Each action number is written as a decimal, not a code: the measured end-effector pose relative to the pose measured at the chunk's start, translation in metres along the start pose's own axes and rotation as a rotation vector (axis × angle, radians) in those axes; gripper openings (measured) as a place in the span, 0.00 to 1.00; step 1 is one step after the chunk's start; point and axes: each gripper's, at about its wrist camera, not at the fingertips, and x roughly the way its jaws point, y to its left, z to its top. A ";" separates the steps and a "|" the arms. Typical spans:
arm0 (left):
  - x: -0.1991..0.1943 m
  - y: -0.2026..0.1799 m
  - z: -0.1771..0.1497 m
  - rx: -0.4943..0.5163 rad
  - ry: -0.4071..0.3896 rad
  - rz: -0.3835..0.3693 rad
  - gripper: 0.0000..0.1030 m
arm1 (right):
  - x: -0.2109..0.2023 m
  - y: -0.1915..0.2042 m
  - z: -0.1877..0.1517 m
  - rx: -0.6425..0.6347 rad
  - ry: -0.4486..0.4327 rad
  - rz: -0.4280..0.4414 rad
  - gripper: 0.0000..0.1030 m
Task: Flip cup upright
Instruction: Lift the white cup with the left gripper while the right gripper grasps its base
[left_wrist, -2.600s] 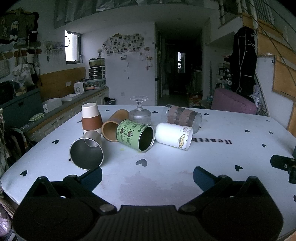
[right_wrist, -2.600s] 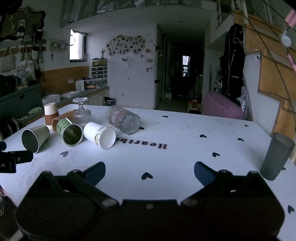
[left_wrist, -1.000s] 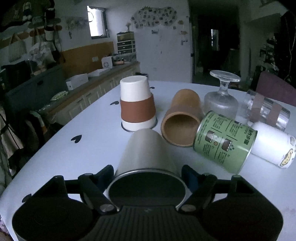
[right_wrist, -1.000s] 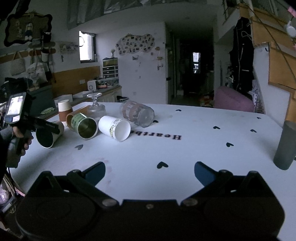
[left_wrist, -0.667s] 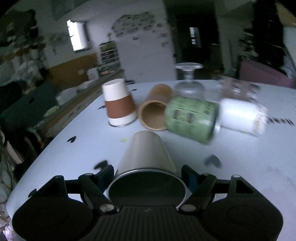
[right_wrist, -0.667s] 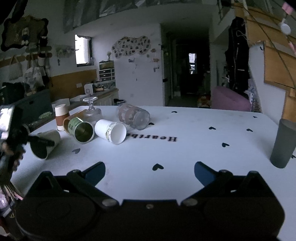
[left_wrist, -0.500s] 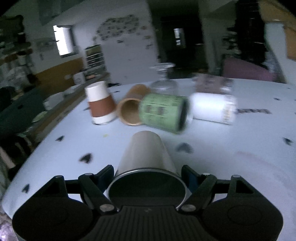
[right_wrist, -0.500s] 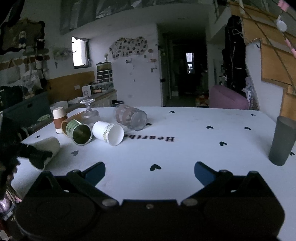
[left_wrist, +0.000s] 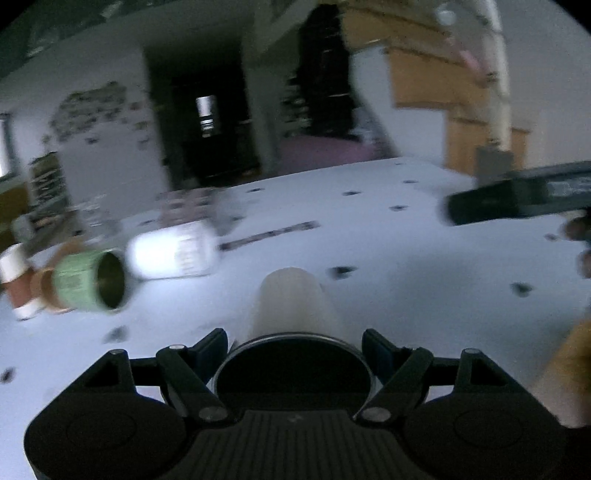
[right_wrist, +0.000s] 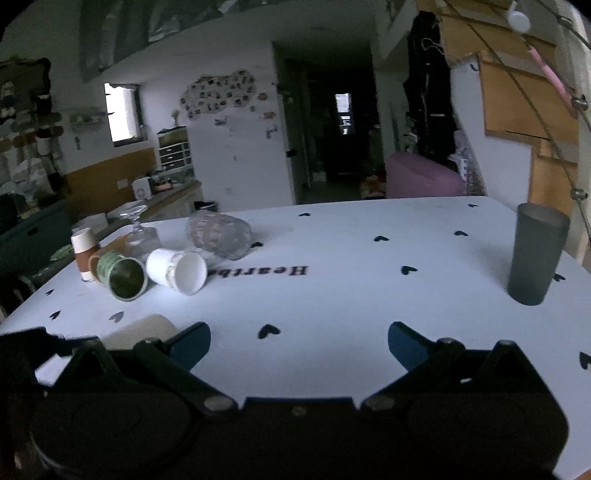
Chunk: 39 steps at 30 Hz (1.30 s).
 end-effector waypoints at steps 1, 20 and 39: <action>0.001 -0.006 0.001 0.006 -0.004 -0.020 0.78 | 0.002 -0.002 0.001 0.008 0.004 -0.006 1.00; -0.004 -0.035 -0.014 0.030 0.005 -0.128 0.92 | 0.087 0.022 0.006 -0.011 0.221 0.022 1.00; 0.002 0.025 -0.015 -0.192 0.015 -0.047 0.93 | 0.041 -0.034 -0.024 0.132 0.271 -0.018 1.00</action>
